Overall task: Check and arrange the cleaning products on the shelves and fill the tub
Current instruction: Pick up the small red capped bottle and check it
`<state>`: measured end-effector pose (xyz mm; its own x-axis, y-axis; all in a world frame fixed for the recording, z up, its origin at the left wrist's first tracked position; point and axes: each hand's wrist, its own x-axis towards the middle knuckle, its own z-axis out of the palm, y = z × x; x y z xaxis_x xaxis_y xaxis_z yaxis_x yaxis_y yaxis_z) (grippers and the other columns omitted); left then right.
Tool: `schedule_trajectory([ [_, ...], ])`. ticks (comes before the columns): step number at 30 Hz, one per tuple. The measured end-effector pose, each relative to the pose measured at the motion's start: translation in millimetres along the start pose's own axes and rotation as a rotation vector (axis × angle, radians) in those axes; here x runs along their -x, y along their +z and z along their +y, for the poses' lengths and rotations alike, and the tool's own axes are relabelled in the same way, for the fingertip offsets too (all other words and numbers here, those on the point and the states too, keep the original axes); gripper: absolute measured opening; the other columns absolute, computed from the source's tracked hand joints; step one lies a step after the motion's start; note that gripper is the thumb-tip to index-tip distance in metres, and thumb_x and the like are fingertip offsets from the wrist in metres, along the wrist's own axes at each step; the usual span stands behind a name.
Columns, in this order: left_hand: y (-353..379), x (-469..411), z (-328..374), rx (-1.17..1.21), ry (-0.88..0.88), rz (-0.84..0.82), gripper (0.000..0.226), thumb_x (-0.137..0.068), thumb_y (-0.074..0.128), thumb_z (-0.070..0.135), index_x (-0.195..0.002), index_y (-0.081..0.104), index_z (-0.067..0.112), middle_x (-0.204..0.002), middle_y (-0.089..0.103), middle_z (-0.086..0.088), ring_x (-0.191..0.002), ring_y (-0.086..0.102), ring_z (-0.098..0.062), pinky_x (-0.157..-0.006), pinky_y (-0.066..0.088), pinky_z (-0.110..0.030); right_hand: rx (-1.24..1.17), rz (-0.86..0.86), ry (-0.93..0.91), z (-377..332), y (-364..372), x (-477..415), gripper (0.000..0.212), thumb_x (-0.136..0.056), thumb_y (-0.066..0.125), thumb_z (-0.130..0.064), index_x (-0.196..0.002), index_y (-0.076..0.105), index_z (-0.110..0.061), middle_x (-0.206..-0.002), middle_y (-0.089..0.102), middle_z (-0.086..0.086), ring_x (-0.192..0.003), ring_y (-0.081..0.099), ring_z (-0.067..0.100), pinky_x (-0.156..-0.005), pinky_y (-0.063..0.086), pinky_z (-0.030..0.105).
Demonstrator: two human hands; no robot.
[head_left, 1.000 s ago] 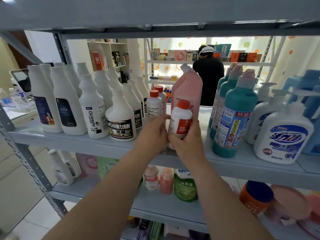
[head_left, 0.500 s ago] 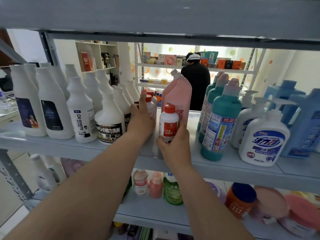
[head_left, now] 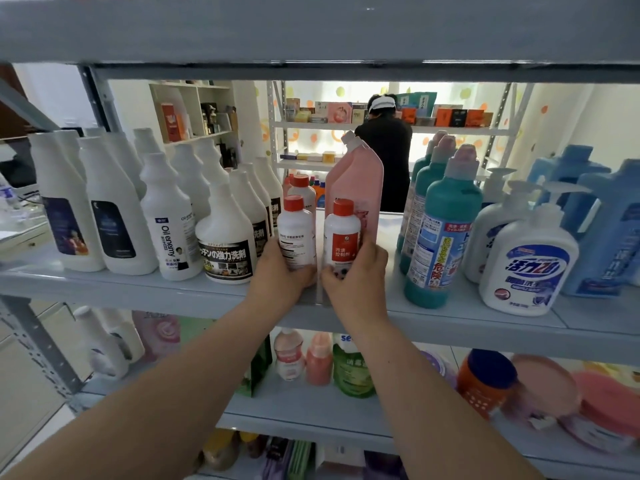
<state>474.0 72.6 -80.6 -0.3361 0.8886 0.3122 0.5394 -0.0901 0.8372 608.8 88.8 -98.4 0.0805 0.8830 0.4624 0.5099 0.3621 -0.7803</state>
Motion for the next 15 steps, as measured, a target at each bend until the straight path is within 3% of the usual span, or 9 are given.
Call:
schedule_trajectory([
  [3, -19.0, 28.6, 3.4, 0.112, -0.027, -0.044, 0.048, -0.086, 0.078, 0.024, -0.128, 0.053, 0.024, -0.115, 0.064, 0.014, -0.103, 0.064, -0.009, -0.085, 0.052, -0.032, -0.062, -0.014, -0.087, -6.0, -15.8, 24.3, 0.090, -0.089, 0.078, -0.022, -0.159, 0.022, -0.025, -0.146, 0.034, 0.004, -0.134, 0.041, 0.015, -0.112, 0.040, 0.028],
  [5, -31.4, 53.9, 7.5, 0.248, -0.049, -0.057, 0.043, -0.086, 0.077, 0.023, -0.120, 0.054, 0.033, -0.114, 0.069, 0.016, -0.102, 0.068, -0.005, -0.091, 0.057, -0.036, -0.157, -0.069, -0.172, -8.5, -25.7, 46.1, 0.065, -0.094, 0.072, -0.023, -0.150, 0.038, -0.029, -0.142, 0.039, -0.008, -0.130, 0.041, -0.001, -0.111, 0.038, 0.017],
  [7, -39.5, 81.4, 12.9, 0.393, -0.072, -0.081, 0.044, -0.086, 0.078, 0.019, -0.114, 0.050, 0.038, -0.112, 0.071, 0.016, -0.101, 0.070, -0.003, -0.090, 0.058, -0.035, -0.341, -0.208, -0.151, -12.4, -34.5, 66.2, 0.042, -0.101, 0.061, -0.026, -0.142, 0.053, -0.031, -0.141, 0.052, -0.013, -0.129, 0.049, -0.004, -0.108, 0.045, 0.023],
  [10, -42.6, 119.0, 19.4, 0.402, -0.060, -0.092, 0.051, -0.082, 0.082, 0.019, -0.114, 0.048, 0.037, -0.107, 0.072, 0.019, -0.099, 0.071, -0.004, -0.082, 0.060, -0.031, -0.749, -0.399, 0.078, -19.9, -43.4, 88.1, 0.037, -0.106, 0.048, -0.011, -0.133, 0.064, -0.032, -0.129, 0.070, -0.008, -0.121, 0.065, 0.010, -0.096, 0.056, 0.032],
  [13, -38.9, 144.2, 20.6, 0.378, -0.040, -0.058, 0.052, -0.077, 0.086, 0.022, -0.115, 0.053, 0.039, -0.105, 0.069, 0.021, -0.094, 0.072, -0.008, -0.074, 0.059, -0.027, -0.919, -0.407, 0.189, -17.1, -48.5, 105.2, 0.041, -0.095, 0.049, -0.016, -0.118, 0.073, -0.040, -0.126, 0.073, -0.001, -0.121, 0.067, 0.023, -0.104, 0.052, 0.052],
  [15, -35.8, 155.5, 23.3, 0.450, -0.077, -0.068, 0.046, -0.083, 0.080, 0.015, -0.118, 0.059, 0.035, -0.104, 0.071, 0.013, -0.086, 0.073, -0.010, -0.064, 0.057, -0.022, -0.963, -0.396, 0.228, -13.4, -53.2, 114.8, 0.034, -0.093, 0.056, -0.019, -0.117, 0.071, -0.039, -0.125, 0.073, 0.002, -0.119, 0.067, 0.029, -0.103, 0.051, 0.061],
])
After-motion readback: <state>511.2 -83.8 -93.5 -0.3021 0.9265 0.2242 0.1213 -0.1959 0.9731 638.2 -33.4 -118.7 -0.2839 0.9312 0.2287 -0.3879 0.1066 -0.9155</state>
